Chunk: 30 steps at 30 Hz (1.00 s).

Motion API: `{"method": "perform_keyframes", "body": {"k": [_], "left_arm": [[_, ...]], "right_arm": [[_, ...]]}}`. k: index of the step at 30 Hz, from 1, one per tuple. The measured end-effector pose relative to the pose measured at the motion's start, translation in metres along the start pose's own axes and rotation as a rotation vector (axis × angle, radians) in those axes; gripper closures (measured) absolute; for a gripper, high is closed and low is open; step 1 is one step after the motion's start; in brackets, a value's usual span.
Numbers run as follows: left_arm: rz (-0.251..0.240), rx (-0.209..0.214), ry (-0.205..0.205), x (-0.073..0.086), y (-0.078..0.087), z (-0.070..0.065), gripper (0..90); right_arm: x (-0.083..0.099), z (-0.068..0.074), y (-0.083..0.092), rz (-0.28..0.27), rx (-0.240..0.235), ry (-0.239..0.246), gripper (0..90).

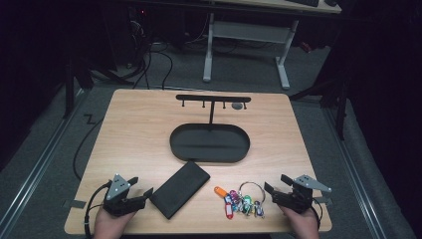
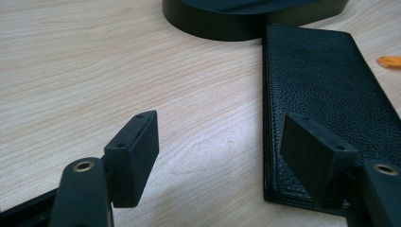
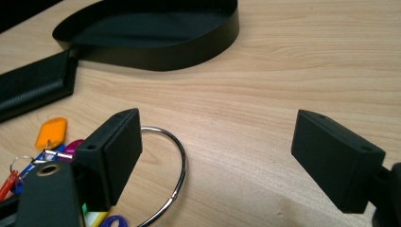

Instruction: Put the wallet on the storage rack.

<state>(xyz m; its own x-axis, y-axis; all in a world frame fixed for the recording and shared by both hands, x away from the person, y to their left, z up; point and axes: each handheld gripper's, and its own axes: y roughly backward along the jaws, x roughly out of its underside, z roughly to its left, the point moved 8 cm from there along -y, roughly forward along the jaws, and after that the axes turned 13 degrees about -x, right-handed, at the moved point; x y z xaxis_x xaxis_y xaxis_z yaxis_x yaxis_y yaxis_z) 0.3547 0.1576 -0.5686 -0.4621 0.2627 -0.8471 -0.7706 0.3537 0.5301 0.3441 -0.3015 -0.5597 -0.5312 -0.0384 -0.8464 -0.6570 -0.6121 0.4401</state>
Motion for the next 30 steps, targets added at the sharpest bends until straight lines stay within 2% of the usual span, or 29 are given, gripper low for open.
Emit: {"method": "perform_keyframes", "body": {"k": [5, 11, 18, 19, 21, 25, 30], "left_arm": [[-0.023, 0.014, 0.012, -0.006, -0.003, -0.001, 29.3], [-0.011, 0.025, 0.004, -0.005, -0.007, -0.004, 28.7], [-0.022, 0.025, -0.003, -0.006, 0.000, -0.005, 28.3], [-0.020, 0.030, -0.003, -0.006, -0.001, -0.005, 28.5], [-0.019, 0.039, -0.006, -0.006, 0.000, -0.007, 30.0], [-0.027, 0.064, -0.028, -0.006, 0.001, -0.014, 30.8], [-0.029, 0.086, -0.117, -0.007, 0.002, -0.033, 30.4]], "right_arm": [[0.000, -0.006, 0.004, -0.026, 0.017, -0.016, 17.1], [-0.001, -0.008, 0.011, -0.049, 0.005, -0.020, 17.4], [-0.003, -0.005, 0.006, -0.024, 0.006, -0.029, 15.8], [-0.003, -0.004, 0.005, -0.026, -0.012, -0.031, 15.1], [-0.003, -0.003, 0.004, -0.024, -0.018, -0.026, 15.1], [-0.004, -0.002, 0.004, -0.018, -0.009, -0.008, 15.4], [-0.002, -0.003, 0.003, -0.010, -0.002, -0.009, 16.4]]}}
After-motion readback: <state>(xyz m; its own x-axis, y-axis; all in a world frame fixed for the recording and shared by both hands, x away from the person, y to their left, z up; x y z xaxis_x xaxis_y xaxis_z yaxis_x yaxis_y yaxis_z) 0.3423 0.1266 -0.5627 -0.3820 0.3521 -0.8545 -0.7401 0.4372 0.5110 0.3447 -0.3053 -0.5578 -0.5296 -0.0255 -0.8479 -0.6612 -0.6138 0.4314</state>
